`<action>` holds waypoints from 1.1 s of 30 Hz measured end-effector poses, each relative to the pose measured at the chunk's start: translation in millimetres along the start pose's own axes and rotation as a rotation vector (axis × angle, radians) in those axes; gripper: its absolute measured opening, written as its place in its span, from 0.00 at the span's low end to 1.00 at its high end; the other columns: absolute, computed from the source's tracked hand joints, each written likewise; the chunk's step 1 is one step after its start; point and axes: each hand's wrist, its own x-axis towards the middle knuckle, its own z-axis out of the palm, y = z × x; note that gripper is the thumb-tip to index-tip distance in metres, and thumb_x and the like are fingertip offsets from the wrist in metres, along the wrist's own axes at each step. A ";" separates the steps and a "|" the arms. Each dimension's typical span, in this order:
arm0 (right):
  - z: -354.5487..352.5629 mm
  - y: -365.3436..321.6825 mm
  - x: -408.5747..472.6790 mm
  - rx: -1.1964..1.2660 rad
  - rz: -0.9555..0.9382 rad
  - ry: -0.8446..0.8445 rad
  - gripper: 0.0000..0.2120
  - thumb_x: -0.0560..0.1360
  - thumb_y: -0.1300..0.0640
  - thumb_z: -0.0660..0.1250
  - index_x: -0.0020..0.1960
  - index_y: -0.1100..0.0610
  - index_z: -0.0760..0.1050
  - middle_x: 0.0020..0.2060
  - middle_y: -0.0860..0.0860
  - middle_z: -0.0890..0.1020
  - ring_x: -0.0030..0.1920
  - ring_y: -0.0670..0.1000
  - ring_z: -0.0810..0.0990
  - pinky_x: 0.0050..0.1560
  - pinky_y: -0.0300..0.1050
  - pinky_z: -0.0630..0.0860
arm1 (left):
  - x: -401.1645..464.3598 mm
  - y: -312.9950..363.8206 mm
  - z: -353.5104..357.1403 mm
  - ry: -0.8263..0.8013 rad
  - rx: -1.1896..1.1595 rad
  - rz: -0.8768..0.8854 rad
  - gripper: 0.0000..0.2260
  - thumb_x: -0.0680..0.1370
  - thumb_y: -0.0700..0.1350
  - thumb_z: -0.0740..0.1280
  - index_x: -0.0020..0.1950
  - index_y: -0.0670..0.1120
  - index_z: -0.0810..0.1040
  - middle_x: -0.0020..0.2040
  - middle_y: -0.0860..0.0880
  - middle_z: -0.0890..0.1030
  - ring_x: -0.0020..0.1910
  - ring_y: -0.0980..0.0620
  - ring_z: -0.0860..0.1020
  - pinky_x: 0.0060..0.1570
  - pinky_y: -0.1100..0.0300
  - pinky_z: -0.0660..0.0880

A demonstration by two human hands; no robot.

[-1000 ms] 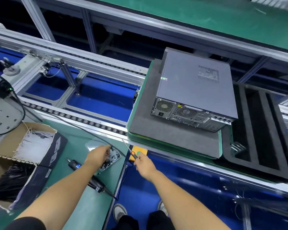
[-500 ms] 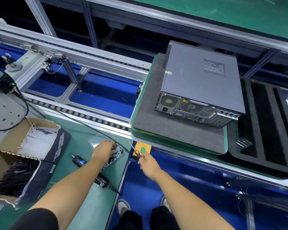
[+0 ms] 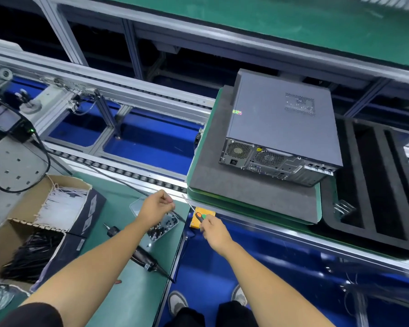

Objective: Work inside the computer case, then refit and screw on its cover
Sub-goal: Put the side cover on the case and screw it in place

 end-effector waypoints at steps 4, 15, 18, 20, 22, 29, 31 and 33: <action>-20.7 -21.5 -8.6 0.077 -0.073 0.026 0.14 0.79 0.59 0.56 0.35 0.53 0.68 0.32 0.54 0.72 0.33 0.52 0.66 0.37 0.48 0.60 | 9.7 48.5 12.2 0.048 -0.282 0.008 0.06 0.78 0.37 0.73 0.54 0.39 0.82 0.47 0.40 0.84 0.45 0.47 0.82 0.52 0.55 0.78; -97.6 -42.4 -12.8 0.165 -0.203 0.127 0.17 0.82 0.59 0.55 0.35 0.54 0.67 0.33 0.46 0.77 0.30 0.46 0.67 0.33 0.44 0.62 | 14.4 133.6 59.8 0.055 -0.882 -0.010 0.02 0.81 0.37 0.67 0.53 0.41 0.79 0.44 0.46 0.84 0.44 0.53 0.81 0.48 0.61 0.78; -112.5 -39.5 -12.7 0.181 -0.213 0.123 0.18 0.82 0.60 0.55 0.33 0.53 0.65 0.32 0.46 0.76 0.30 0.48 0.65 0.32 0.44 0.61 | 15.3 146.5 71.9 0.043 -0.927 0.017 0.03 0.80 0.36 0.68 0.53 0.40 0.79 0.47 0.45 0.86 0.49 0.50 0.84 0.50 0.60 0.82; -121.1 -38.3 -12.8 0.187 -0.220 0.125 0.19 0.82 0.60 0.55 0.33 0.52 0.65 0.32 0.47 0.76 0.31 0.49 0.65 0.36 0.47 0.62 | 17.4 154.9 78.1 0.046 -0.980 0.024 0.04 0.80 0.36 0.68 0.55 0.39 0.79 0.51 0.43 0.86 0.52 0.48 0.85 0.49 0.60 0.82; -130.4 -37.1 -13.0 0.173 -0.222 0.126 0.19 0.83 0.59 0.55 0.33 0.52 0.65 0.33 0.47 0.76 0.33 0.50 0.66 0.39 0.50 0.63 | 19.2 161.2 84.7 0.050 -1.011 0.029 0.07 0.80 0.36 0.68 0.58 0.37 0.79 0.52 0.41 0.86 0.53 0.47 0.85 0.48 0.60 0.82; -159.0 -26.2 -18.0 0.082 -0.241 0.157 0.21 0.82 0.57 0.55 0.30 0.45 0.67 0.31 0.43 0.78 0.34 0.49 0.70 0.40 0.48 0.67 | 20.9 175.3 108.9 -0.003 -0.994 -0.012 0.12 0.80 0.38 0.69 0.62 0.37 0.78 0.57 0.41 0.85 0.57 0.46 0.84 0.52 0.58 0.82; -166.7 -21.3 -19.8 0.020 -0.252 0.157 0.19 0.81 0.54 0.54 0.31 0.44 0.67 0.31 0.42 0.78 0.34 0.48 0.71 0.40 0.48 0.68 | 23.6 185.6 116.6 -0.028 -0.983 -0.047 0.12 0.80 0.39 0.70 0.63 0.37 0.79 0.56 0.41 0.85 0.55 0.47 0.85 0.52 0.59 0.83; -175.1 -15.4 -20.6 -0.042 -0.258 0.172 0.14 0.79 0.51 0.53 0.35 0.45 0.66 0.34 0.43 0.80 0.34 0.48 0.73 0.39 0.46 0.68 | 26.0 196.9 124.3 -0.037 -0.952 -0.066 0.13 0.79 0.40 0.72 0.62 0.38 0.81 0.56 0.40 0.85 0.53 0.48 0.85 0.52 0.59 0.83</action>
